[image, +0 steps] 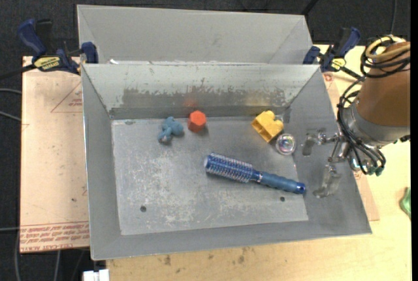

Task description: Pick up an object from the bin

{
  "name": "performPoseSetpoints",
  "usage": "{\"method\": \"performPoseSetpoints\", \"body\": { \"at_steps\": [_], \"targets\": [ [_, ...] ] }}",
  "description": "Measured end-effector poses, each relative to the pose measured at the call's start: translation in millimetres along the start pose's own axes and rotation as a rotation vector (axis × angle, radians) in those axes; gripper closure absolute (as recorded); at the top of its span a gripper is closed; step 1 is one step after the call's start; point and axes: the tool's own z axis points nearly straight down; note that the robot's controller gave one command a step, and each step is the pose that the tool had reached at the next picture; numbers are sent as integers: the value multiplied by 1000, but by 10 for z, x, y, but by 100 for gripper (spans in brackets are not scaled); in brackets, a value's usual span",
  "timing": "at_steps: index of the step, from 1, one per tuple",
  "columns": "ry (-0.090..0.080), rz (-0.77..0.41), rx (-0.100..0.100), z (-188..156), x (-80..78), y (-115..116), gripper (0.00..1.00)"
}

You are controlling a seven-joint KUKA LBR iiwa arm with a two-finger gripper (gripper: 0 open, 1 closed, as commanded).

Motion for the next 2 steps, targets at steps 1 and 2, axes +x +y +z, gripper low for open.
{"method": "performPoseSetpoints", "body": {
  "at_steps": [1,2],
  "targets": [
    [-1,-115,-2,1199,-195,285,0],
    [-7,-116,1,1161,-209,271,100]
  ]
}}
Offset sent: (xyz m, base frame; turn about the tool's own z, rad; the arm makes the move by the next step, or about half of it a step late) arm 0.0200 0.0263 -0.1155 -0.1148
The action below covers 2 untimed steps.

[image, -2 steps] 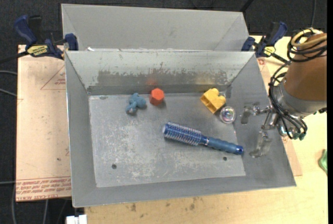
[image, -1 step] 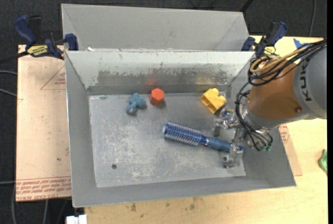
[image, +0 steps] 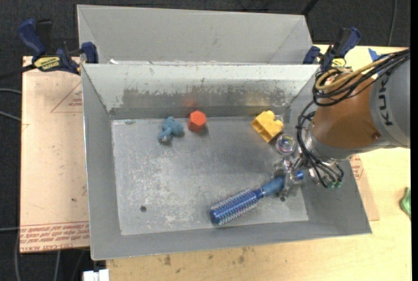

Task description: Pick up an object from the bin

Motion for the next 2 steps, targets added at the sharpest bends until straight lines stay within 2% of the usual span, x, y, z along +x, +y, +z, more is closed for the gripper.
{"method": "performPoseSetpoints", "body": {
  "at_steps": [1,2],
  "targets": [
    [-9,27,2,-1535,73,270,100],
    [-7,-74,4,-2177,224,39,100]
  ]
}}
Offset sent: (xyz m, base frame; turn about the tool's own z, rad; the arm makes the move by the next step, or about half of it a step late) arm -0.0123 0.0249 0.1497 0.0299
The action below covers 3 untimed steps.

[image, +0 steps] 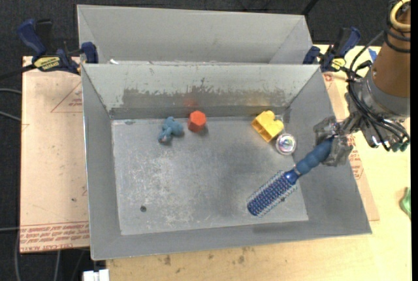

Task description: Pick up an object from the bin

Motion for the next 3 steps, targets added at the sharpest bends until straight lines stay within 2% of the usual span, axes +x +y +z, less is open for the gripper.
{"method": "performPoseSetpoints", "body": {
  "at_steps": [1,2,3],
  "targets": [
    [5,-1,-3,28,1,11,0],
    [12,-102,-10,1613,-350,891,0],
    [-2,-142,-8,1576,-1071,1407,0]
  ]
}}
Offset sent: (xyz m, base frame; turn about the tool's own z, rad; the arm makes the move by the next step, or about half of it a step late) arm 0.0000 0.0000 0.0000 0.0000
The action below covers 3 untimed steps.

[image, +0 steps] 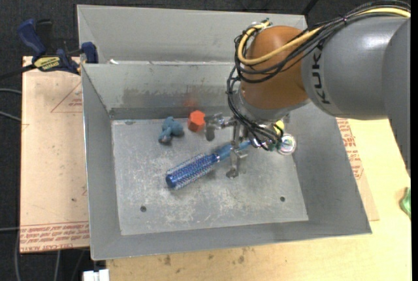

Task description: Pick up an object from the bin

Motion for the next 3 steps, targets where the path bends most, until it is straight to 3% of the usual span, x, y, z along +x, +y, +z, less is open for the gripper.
{"method": "performPoseSetpoints", "body": {
  "at_steps": [1,2,3],
  "targets": [
    [7,-28,2,651,-344,-158,0],
    [8,-29,2,614,-339,-157,100],
    [1,-21,5,-504,-371,-172,100]
  ]
}}
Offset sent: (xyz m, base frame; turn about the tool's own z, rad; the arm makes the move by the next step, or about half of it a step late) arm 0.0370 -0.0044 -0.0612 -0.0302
